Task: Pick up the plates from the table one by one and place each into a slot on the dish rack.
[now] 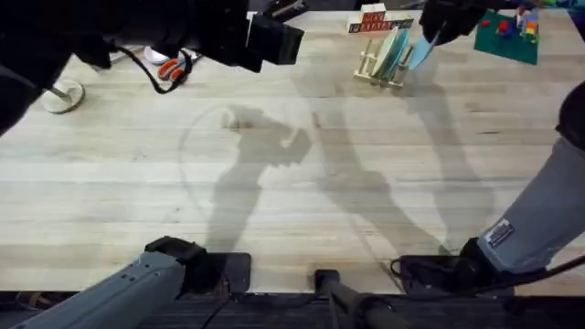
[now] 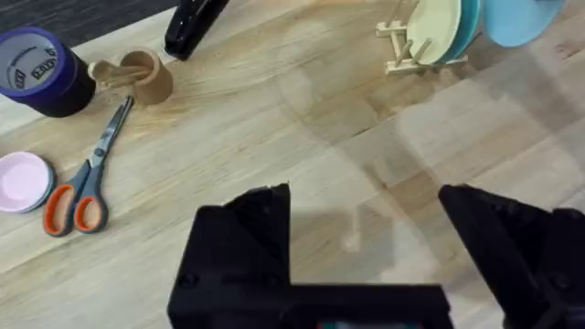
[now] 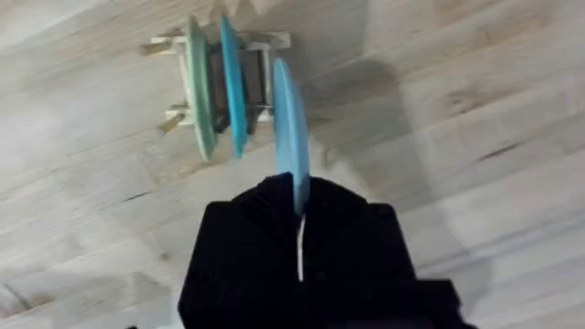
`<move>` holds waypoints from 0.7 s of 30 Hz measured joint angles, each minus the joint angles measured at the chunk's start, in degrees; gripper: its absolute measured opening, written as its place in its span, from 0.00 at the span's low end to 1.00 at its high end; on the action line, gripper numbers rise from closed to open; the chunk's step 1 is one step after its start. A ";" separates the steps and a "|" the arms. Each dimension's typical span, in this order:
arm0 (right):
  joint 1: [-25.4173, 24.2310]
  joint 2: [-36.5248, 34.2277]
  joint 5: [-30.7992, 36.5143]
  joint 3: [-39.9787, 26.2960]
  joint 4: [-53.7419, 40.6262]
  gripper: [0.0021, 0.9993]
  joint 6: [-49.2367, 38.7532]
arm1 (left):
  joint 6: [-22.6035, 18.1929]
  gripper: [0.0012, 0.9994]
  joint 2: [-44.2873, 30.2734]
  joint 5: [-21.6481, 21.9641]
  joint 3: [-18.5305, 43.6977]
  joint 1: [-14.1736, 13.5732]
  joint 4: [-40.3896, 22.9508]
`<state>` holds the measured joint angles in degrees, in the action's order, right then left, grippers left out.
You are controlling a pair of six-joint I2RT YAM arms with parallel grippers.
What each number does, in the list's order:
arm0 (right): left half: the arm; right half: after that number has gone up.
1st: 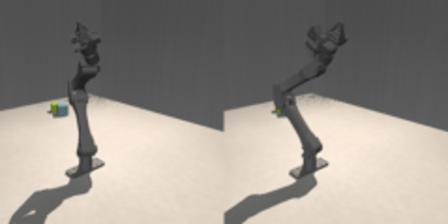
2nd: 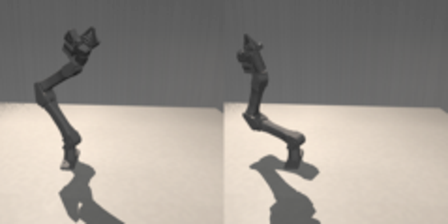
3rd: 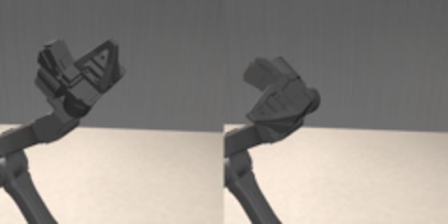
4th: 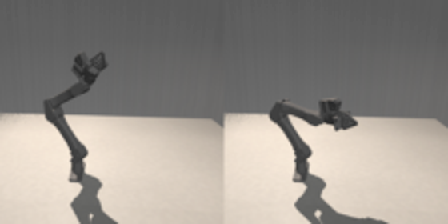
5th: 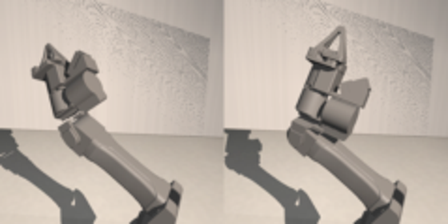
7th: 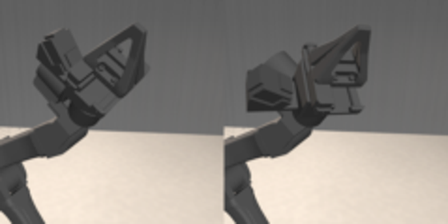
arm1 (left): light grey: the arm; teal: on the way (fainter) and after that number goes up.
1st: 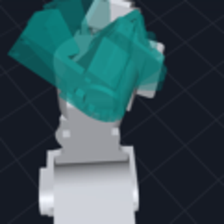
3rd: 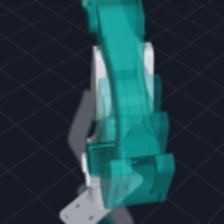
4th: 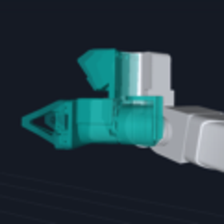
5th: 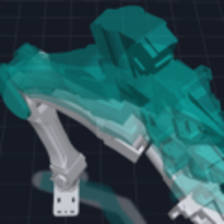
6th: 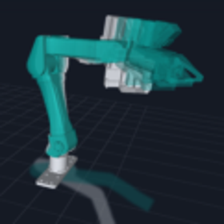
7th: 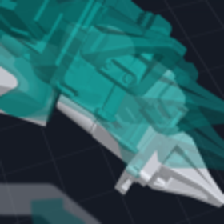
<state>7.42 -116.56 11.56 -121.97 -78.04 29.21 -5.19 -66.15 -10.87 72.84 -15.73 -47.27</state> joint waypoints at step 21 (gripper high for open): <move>-0.39 -7.34 -2.66 -0.02 3.56 0.03 -1.38 | 0.00 0.99 0.00 0.00 0.00 0.00 -0.07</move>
<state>7.03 -123.90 8.91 -121.99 -74.48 27.83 -5.19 -66.15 -10.87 72.84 -15.73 -47.33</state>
